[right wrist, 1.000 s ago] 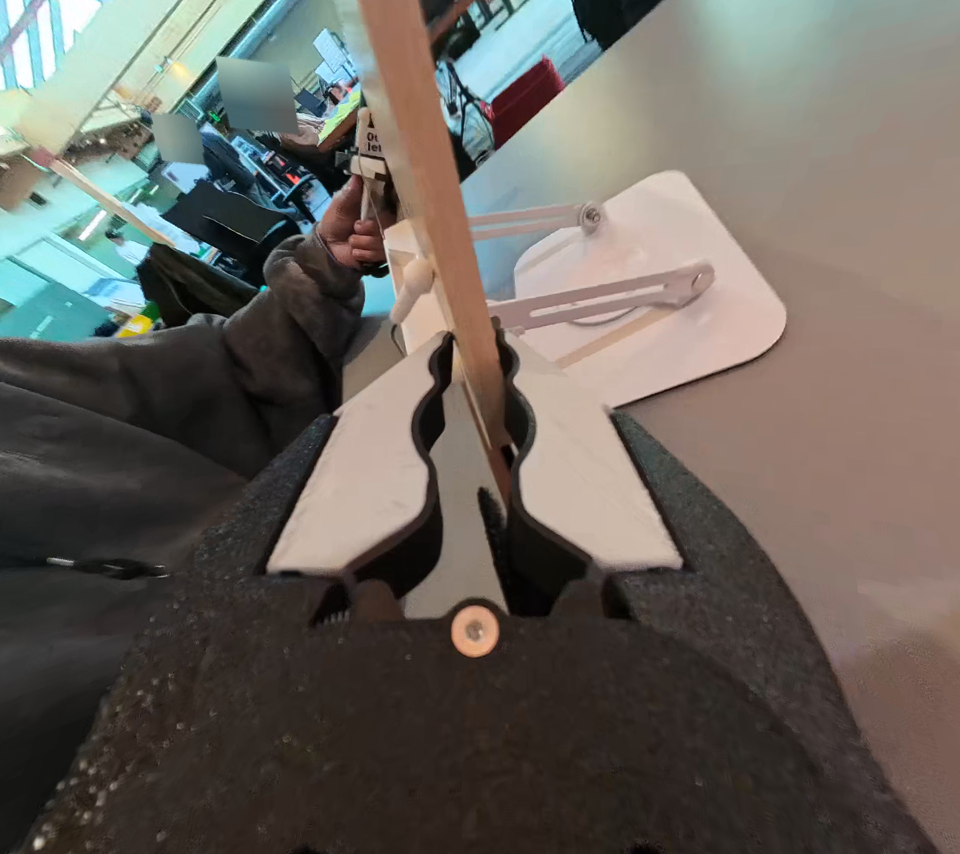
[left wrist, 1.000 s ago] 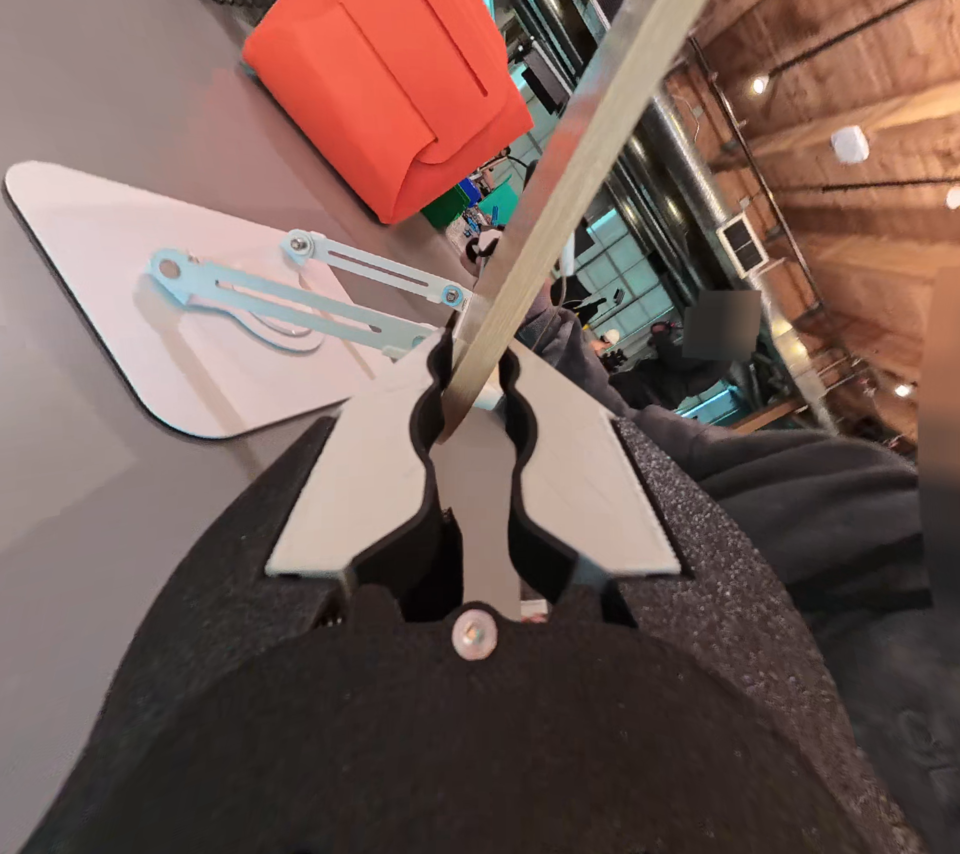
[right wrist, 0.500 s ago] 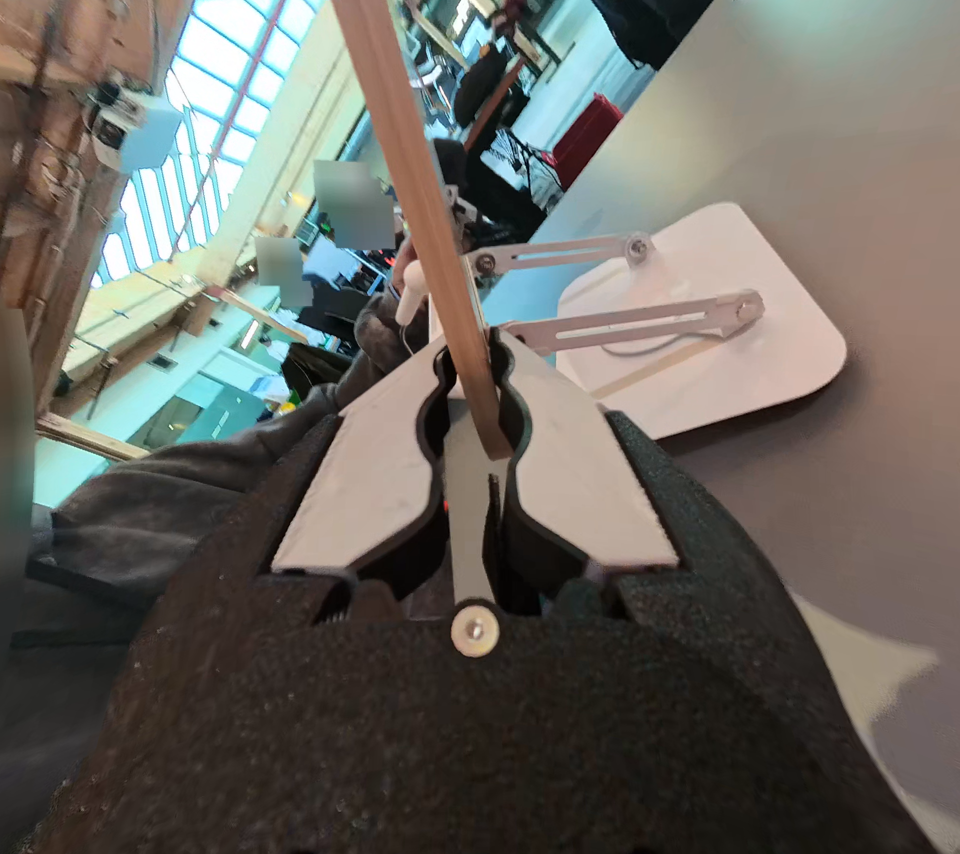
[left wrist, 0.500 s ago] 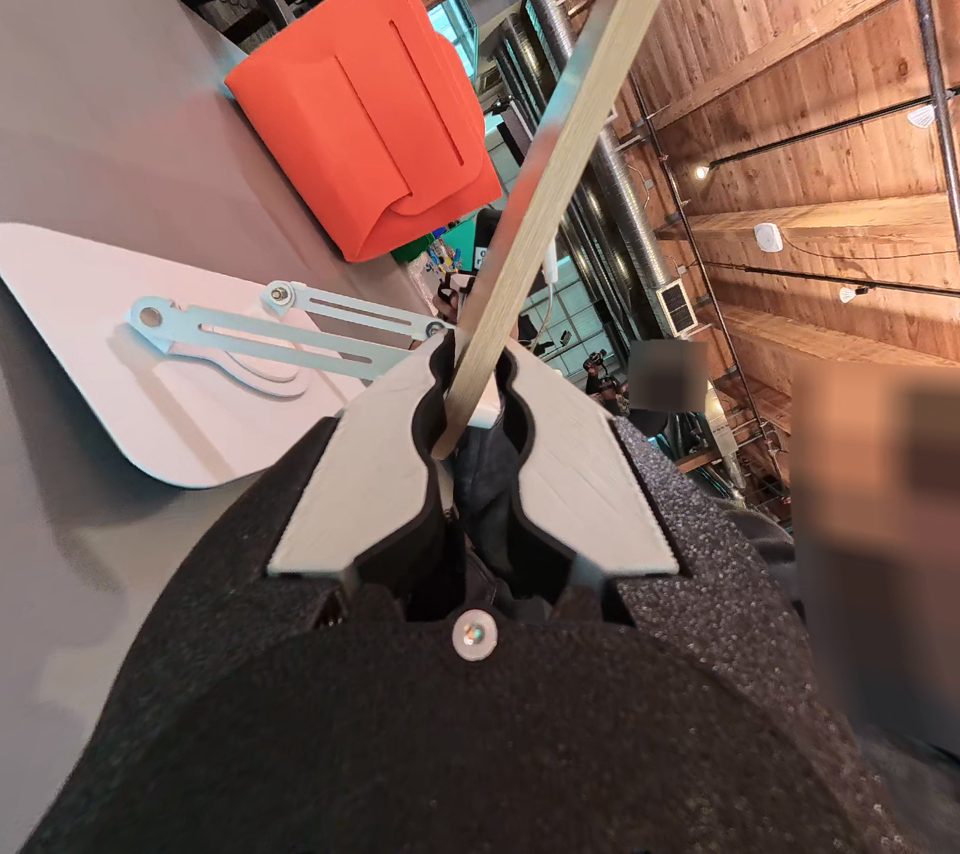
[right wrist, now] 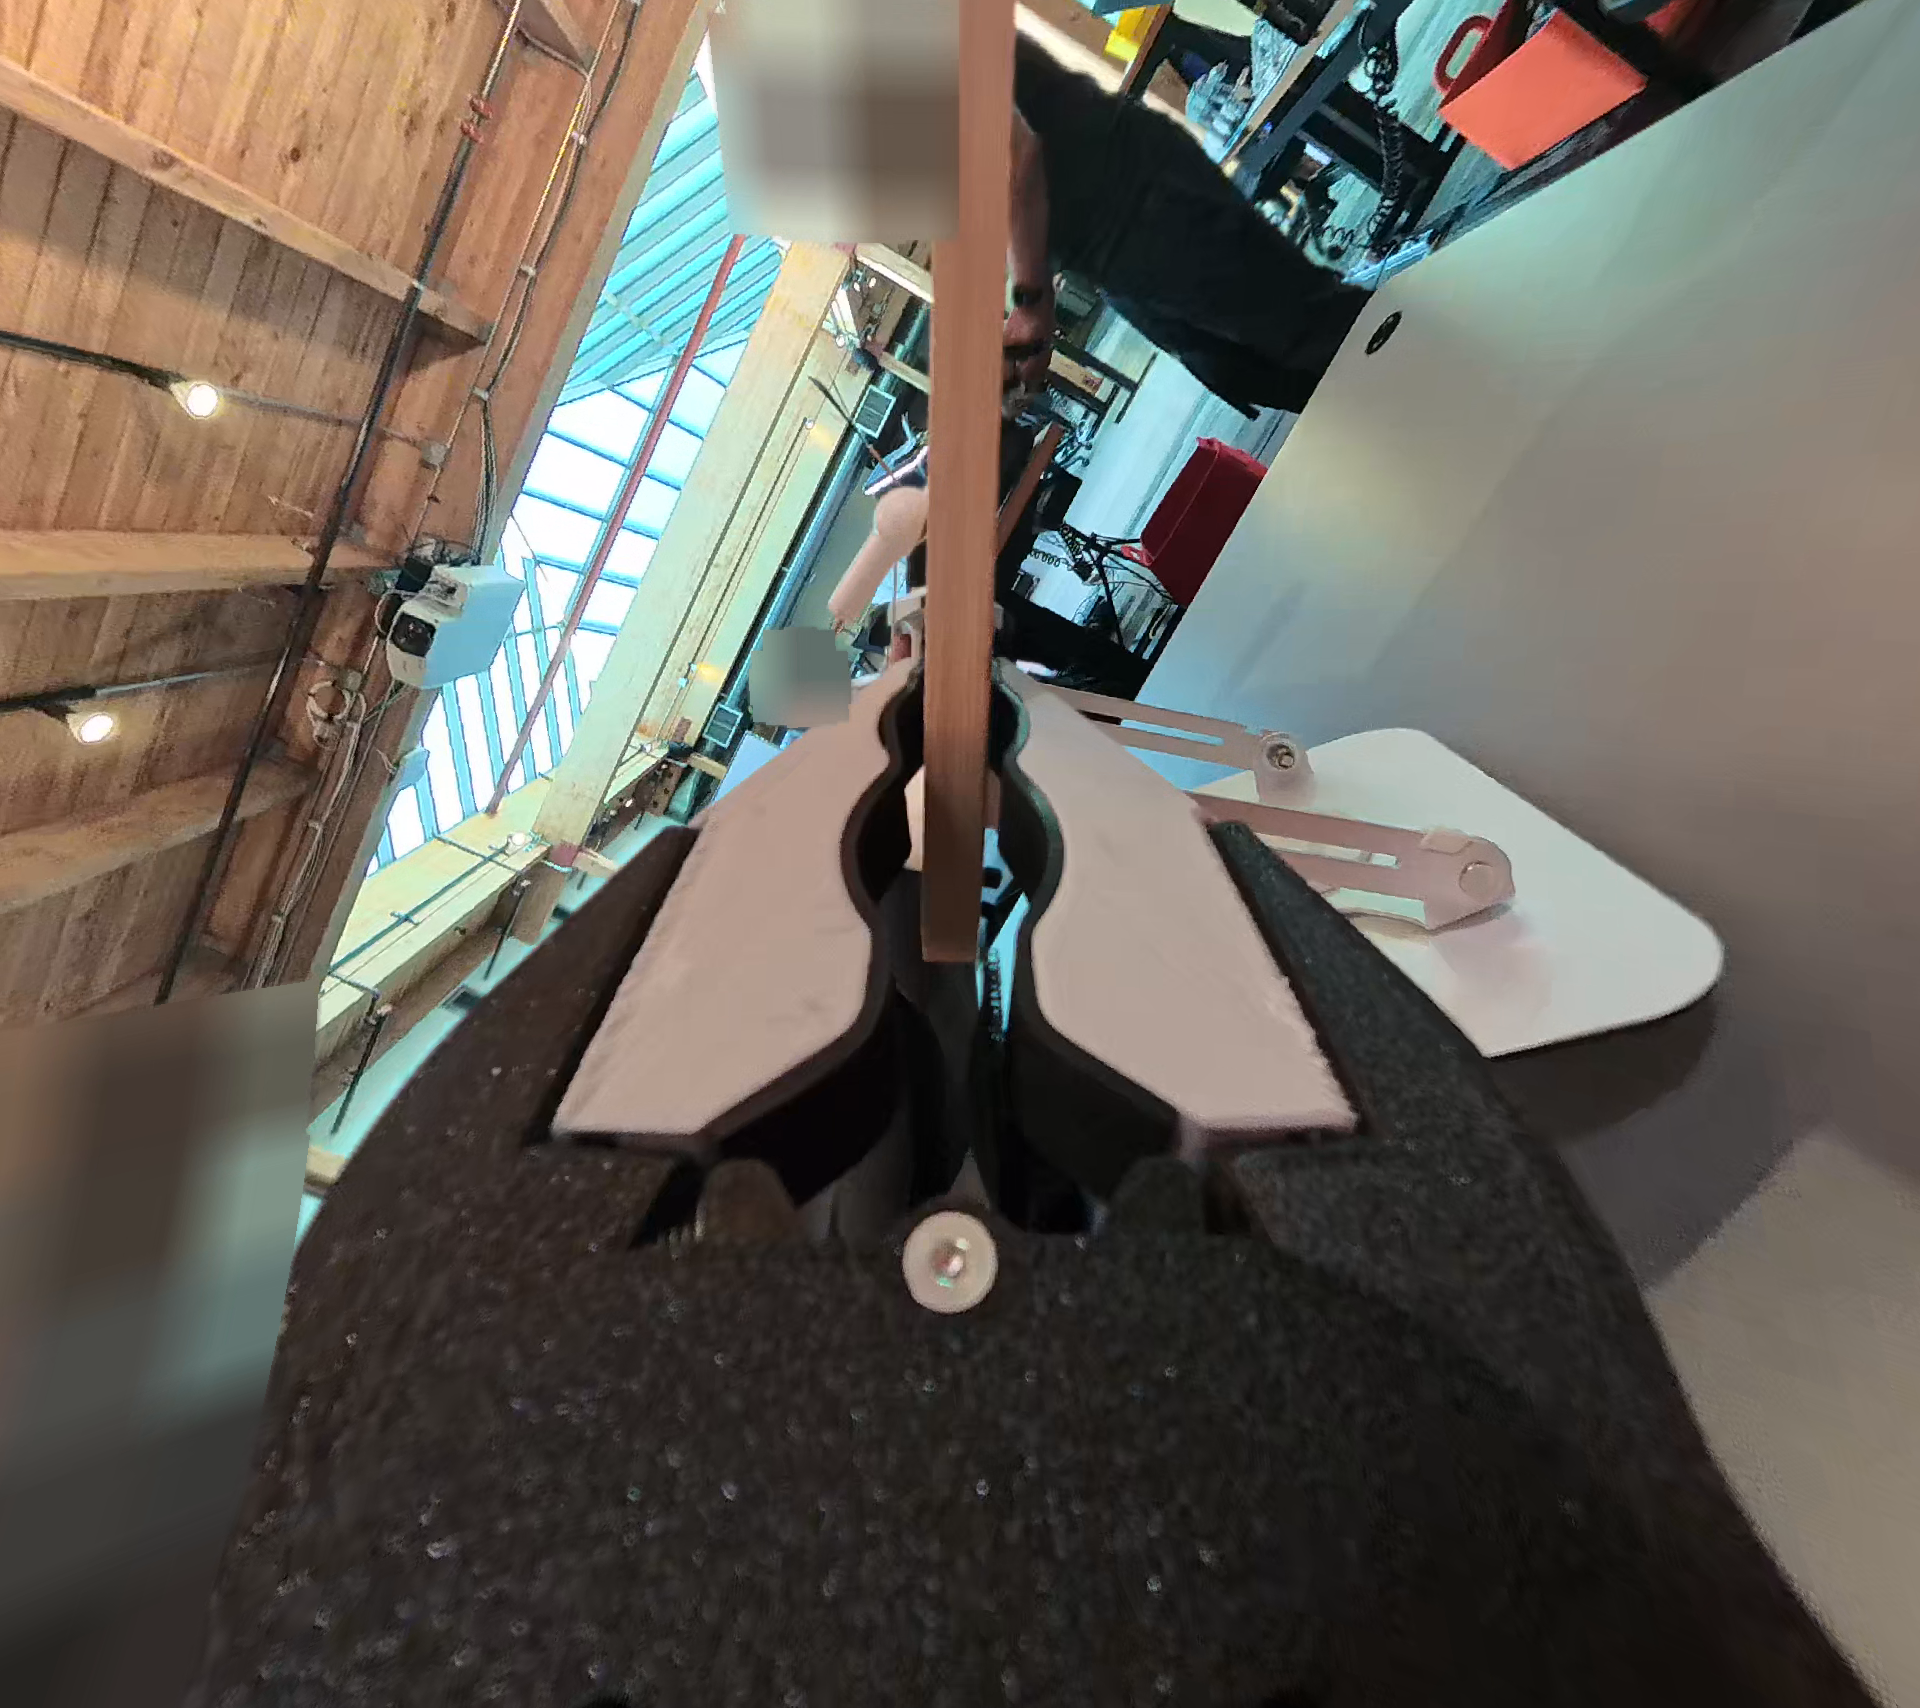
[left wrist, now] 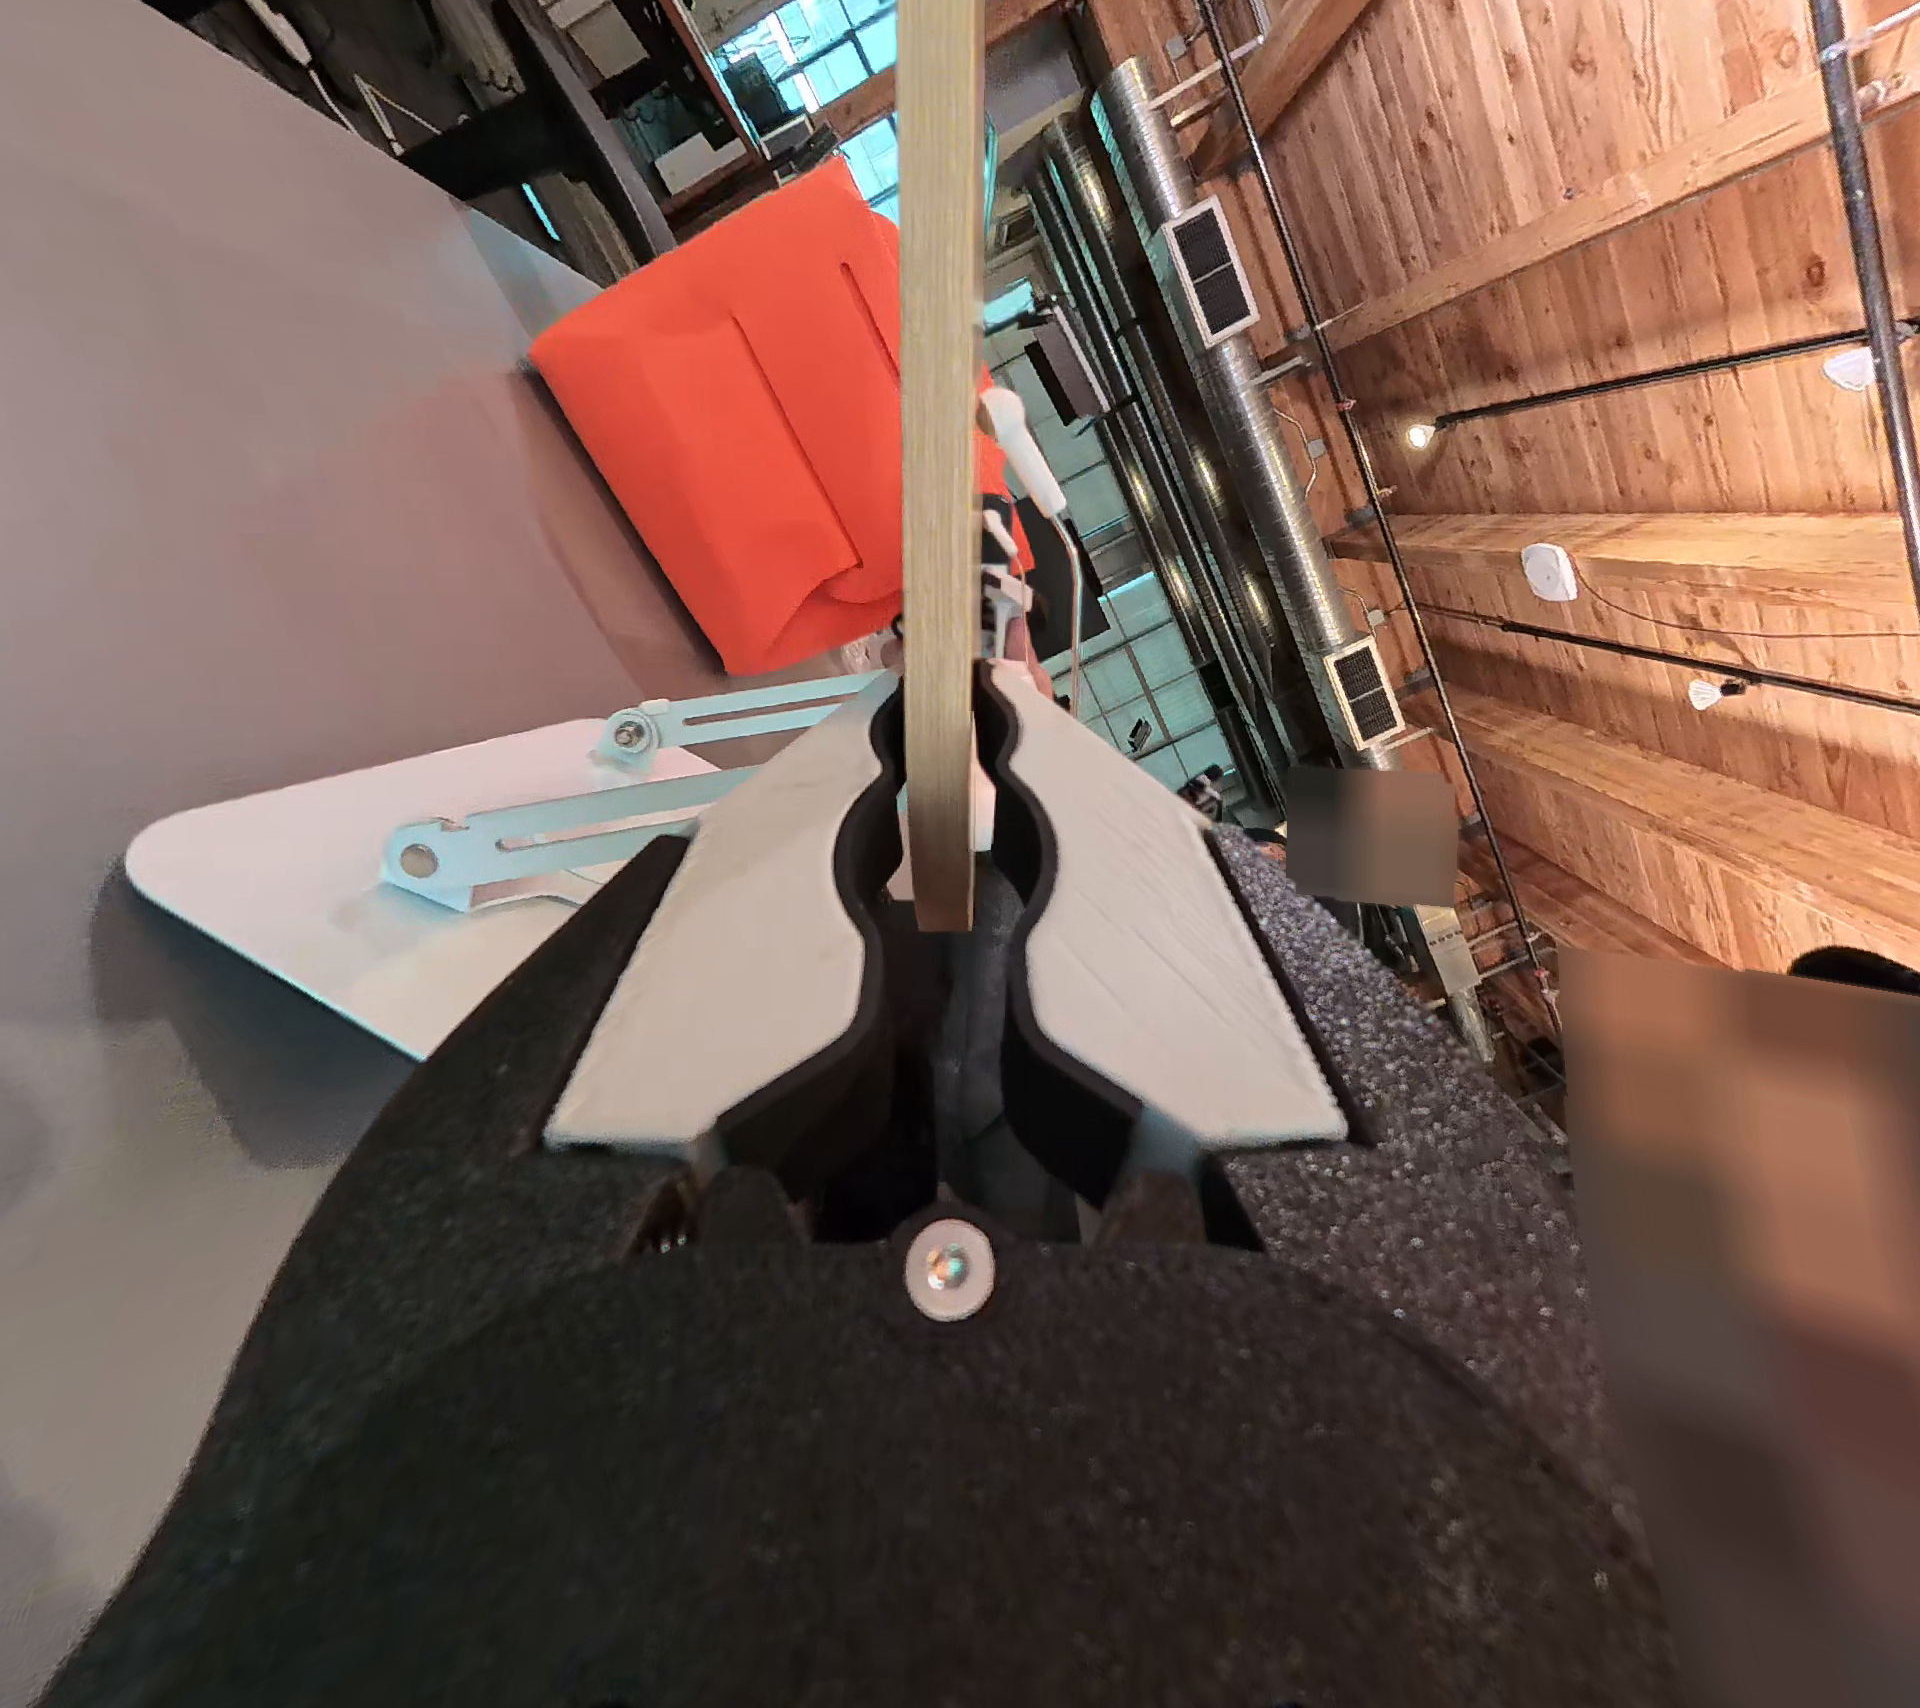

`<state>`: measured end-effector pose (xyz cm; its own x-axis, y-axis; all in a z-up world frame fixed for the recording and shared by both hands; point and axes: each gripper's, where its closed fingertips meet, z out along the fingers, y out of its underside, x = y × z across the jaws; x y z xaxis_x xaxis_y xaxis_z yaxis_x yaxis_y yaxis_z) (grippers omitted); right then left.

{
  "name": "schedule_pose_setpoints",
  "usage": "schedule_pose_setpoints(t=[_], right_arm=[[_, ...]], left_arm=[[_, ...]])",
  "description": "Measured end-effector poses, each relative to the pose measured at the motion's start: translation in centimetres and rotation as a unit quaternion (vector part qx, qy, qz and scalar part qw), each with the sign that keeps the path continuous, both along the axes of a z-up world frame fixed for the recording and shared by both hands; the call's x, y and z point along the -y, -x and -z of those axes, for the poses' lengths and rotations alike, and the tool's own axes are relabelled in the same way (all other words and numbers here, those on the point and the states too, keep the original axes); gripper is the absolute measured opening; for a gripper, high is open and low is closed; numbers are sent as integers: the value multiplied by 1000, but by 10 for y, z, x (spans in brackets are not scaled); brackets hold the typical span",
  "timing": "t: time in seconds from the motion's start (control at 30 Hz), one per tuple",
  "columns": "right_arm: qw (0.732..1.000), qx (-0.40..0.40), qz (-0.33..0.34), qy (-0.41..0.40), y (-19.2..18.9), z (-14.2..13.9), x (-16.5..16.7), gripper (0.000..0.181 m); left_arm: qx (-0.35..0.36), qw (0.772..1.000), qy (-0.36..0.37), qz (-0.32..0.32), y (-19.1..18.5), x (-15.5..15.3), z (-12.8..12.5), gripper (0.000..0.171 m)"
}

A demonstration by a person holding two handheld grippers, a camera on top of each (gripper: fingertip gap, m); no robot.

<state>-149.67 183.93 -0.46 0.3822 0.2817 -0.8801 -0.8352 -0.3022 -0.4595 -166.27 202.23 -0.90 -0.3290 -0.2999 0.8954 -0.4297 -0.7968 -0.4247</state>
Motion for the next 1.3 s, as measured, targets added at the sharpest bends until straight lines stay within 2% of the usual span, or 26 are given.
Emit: schedule_pose_setpoints(t=[0.13,0.2,0.33,0.47,0.67,0.83,0.9,0.93,1.0,1.07,1.1,1.17,1.2,1.27,1.3], right_arm=[[1000,6,13,0,-9,6,7,8],[999,35,7,-13,-6,9,15,9],[995,85,-38,-20,17,18,32,8],[981,165,-106,0,46,46,61,9],[945,280,-165,19,75,92,92,11],[952,278,-127,10,67,90,87,14],[952,295,-75,5,55,78,86,31],[946,321,-47,11,50,72,91,33],[909,416,5,23,48,57,104,56],[838,538,60,73,43,48,117,58],[799,588,84,92,43,38,121,60],[735,658,135,95,53,7,119,58],[703,687,161,90,59,-10,112,54],[658,730,174,59,81,-42,82,48],[650,739,171,46,92,-54,61,48]], left_arm=[[-4,1000,3,0,-10,6,13,11],[6,1000,-2,10,-8,13,18,11],[31,999,-24,33,11,29,27,10],[48,994,-70,62,36,55,44,12],[22,984,-155,84,66,87,82,15],[35,981,-176,78,76,97,83,15],[40,978,-191,73,78,102,84,15],[38,977,-203,61,78,101,84,15],[17,969,-245,19,83,97,90,16],[-10,947,-318,-42,101,91,99,21],[-21,927,-367,-77,114,90,104,25],[-47,862,-486,-140,139,96,121,25],[-57,827,-539,-148,144,108,132,22],[-81,765,-630,-107,133,150,161,5],[-101,722,-677,-101,121,162,173,0]])
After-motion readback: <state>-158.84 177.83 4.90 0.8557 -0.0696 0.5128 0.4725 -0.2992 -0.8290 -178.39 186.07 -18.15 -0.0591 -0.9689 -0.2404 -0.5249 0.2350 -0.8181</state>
